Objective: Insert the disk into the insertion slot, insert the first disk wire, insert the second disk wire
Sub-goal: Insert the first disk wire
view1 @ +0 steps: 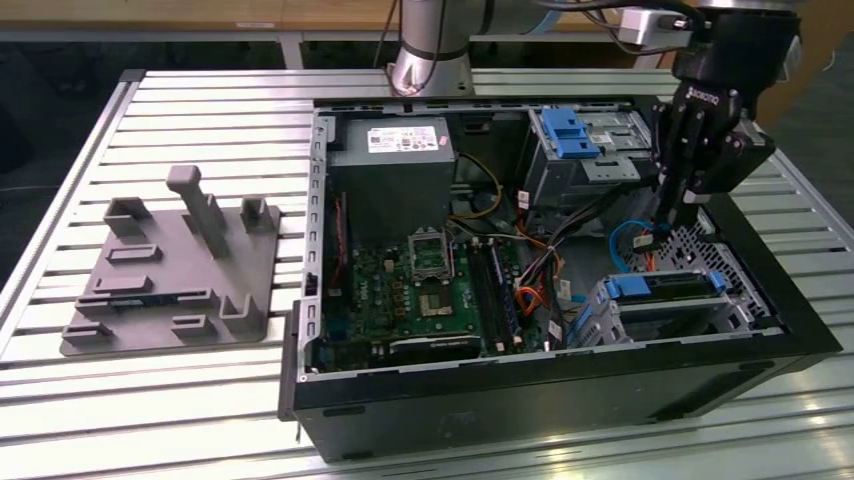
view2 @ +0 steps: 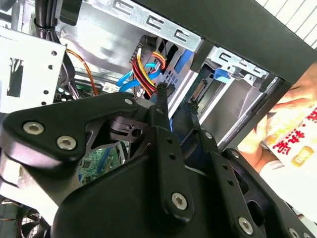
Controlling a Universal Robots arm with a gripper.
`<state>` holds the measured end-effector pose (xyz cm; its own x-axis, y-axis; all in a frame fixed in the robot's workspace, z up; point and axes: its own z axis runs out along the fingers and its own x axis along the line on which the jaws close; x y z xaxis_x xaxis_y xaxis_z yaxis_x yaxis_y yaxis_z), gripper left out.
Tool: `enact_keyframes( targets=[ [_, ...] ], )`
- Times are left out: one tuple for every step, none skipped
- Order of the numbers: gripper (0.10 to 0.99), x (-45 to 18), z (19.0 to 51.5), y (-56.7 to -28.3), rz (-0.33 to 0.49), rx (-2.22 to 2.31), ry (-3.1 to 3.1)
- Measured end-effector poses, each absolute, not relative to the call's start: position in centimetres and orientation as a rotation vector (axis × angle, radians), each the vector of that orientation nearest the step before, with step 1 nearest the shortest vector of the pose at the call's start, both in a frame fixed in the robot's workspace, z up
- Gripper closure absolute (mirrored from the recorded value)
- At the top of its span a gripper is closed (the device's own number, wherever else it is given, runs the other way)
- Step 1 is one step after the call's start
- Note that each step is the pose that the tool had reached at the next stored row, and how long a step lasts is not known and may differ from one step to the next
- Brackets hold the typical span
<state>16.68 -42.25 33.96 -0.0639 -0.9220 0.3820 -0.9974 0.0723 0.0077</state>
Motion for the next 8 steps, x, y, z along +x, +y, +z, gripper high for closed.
enact_keyframes(
  targets=[
    [0.769,16.68,34.03,-42.12,0.374,1.926,-2.068],
    [0.769,16.68,34.14,-41.96,0.374,1.925,-2.068],
    [0.769,16.68,34.25,-41.80,0.375,1.924,-2.067],
    [0.769,16.68,34.35,-41.64,0.377,1.923,-2.066],
    [0.769,16.68,34.37,-41.56,0.381,1.920,-2.064],
    [0.769,16.69,34.36,-41.53,0.384,1.917,-2.063],
    [0.769,16.71,34.35,-41.53,0.386,1.915,-2.062],
    [0.769,16.72,34.35,-41.53,0.387,1.913,-2.062]
  ],
)
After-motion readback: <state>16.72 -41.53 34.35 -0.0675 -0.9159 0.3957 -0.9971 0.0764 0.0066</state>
